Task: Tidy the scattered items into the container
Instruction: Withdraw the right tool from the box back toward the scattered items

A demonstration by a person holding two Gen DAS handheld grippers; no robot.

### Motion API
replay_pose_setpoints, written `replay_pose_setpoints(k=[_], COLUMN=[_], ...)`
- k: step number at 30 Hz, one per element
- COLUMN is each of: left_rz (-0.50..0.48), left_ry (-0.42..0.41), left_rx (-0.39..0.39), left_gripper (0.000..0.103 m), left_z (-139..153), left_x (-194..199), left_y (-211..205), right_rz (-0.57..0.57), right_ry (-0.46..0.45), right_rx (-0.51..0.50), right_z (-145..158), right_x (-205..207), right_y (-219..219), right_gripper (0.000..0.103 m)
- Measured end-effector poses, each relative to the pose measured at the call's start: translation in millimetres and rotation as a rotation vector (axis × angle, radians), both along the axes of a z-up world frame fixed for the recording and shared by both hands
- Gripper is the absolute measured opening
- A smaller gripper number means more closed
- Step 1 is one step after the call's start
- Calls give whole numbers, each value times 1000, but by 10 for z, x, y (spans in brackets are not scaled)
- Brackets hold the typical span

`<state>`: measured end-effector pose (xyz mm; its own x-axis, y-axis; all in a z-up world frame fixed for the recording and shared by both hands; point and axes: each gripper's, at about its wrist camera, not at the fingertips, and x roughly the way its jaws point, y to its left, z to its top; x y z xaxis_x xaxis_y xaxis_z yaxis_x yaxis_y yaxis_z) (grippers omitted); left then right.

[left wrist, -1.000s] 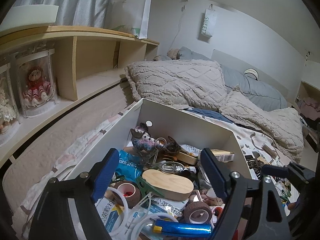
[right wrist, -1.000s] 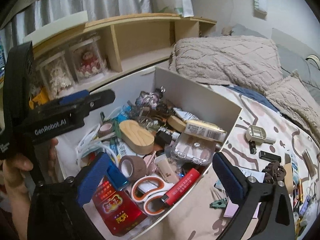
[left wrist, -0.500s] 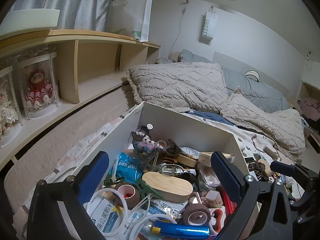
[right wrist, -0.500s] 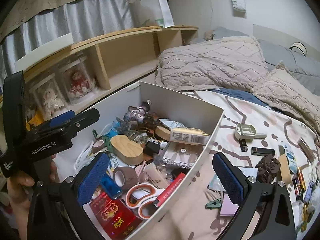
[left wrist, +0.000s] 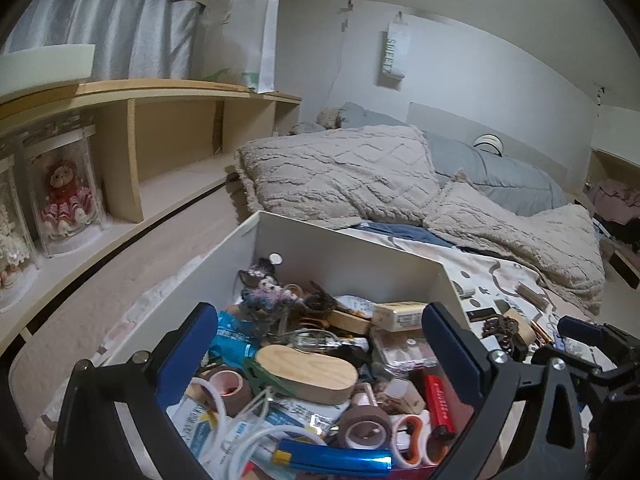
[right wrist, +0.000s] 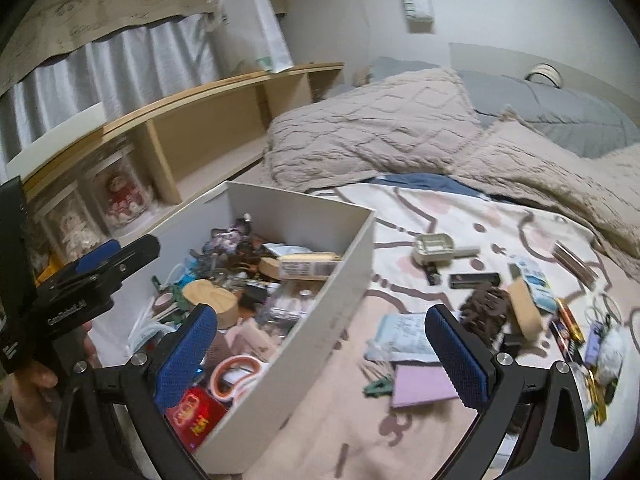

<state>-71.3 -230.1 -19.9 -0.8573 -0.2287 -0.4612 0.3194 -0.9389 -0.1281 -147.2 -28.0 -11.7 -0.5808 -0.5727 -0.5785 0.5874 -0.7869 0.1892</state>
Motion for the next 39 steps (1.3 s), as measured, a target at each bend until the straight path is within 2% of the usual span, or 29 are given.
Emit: replay_pose_setpoints(k=[15, 22, 31, 32, 34, 35, 37, 38, 39], left_rz=[-144, -233, -362, -375, -395, -406, -429, -439, -450], left_ry=[2, 9, 1, 0, 0, 0, 4, 7, 10], left_rx=[-19, 0, 19, 15, 10, 8, 11, 15, 19], left_gripper=[103, 103, 103, 103, 103, 103, 103, 103, 103], left_z=[-17, -23, -66, -70, -71, -74, -86, -90, -97], left_x=[-86, -108, -115, -111, -113, -113, -102, -95, -85], left_y=[533, 826, 1236, 1285, 1353, 1391, 1463, 1491, 1527], right_rz=[-239, -343, -373, -370, -366, -366, -355, -349, -349], right_ry=[-9, -25, -29, -32, -45, -59, -84, -94, -101], right_rx=[28, 93, 97, 87, 75, 71, 58, 51, 49], right_z=[-31, -195, -369, -385, -418, -442, -498, -527, -551], right_x=[-47, 16, 72, 69, 48, 24, -27, -57, -84], right_y=[846, 1172, 1466, 1490, 1522, 1527, 1543, 1542, 1538], right_gripper=[103, 103, 103, 101, 82, 78, 61, 58, 50])
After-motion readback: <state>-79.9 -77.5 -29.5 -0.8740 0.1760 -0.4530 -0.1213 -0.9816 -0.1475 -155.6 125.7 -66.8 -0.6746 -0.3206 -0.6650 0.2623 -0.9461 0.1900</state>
